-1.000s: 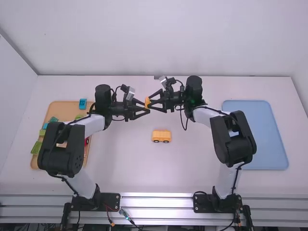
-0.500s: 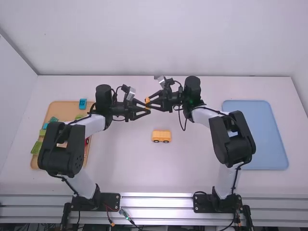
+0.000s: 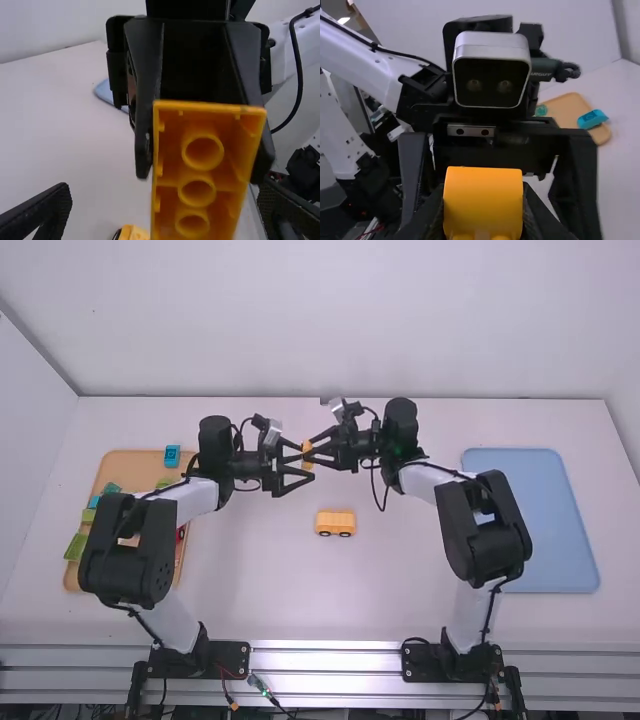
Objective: Assemble lego blocks to make yellow taxi
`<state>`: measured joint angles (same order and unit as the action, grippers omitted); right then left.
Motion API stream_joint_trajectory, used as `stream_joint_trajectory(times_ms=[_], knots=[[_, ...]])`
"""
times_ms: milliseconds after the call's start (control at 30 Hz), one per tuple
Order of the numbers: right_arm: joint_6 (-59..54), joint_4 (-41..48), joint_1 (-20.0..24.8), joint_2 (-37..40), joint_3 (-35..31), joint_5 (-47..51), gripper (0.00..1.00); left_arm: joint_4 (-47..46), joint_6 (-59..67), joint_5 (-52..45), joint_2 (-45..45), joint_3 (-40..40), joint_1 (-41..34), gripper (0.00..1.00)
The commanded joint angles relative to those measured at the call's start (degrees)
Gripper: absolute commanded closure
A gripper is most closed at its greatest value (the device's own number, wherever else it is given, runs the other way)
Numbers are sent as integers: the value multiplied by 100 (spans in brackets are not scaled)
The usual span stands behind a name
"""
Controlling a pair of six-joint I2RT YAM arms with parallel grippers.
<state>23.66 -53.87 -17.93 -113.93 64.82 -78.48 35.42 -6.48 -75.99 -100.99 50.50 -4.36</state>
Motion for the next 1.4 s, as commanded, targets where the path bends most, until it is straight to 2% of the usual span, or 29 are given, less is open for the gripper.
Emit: stream_joint_trajectory(times_ms=[0,33,100,133,333,500,733,900,1033,1233,1367], knots=[[-164,153,188,-63,155,433,98,-127,-17,190,15,-31,-15,1],[-245,254,225,-61,155,562,98,-184,-17,282,15,-31,-15,1],[-678,1093,413,-57,157,1497,99,-411,-17,946,15,-31,-13,1],[-715,1158,424,-52,157,1572,99,-422,-15,997,15,-31,-15,1],[-2118,4116,616,291,310,3963,100,-1714,-103,2918,15,-31,-13,1],[-2983,5936,487,651,522,5337,100,-1932,-103,4142,15,-31,-15,1],[-3672,8234,184,748,1069,6964,100,-1705,-103,4868,15,-31,-15,1],[-4583,9702,44,745,1274,7044,98,-1386,-15,4846,15,-31,-15,1],[-5287,10142,-155,745,1032,7197,100,-1200,-15,4863,15,-31,-13,1],[-6030,9602,-619,748,328,8083,100,-1141,-15,4854,15,-31,-13,1],[-6867,9554,-872,748,-39,8153,100,-1207,-20,4843,15,-31,-15,1]])
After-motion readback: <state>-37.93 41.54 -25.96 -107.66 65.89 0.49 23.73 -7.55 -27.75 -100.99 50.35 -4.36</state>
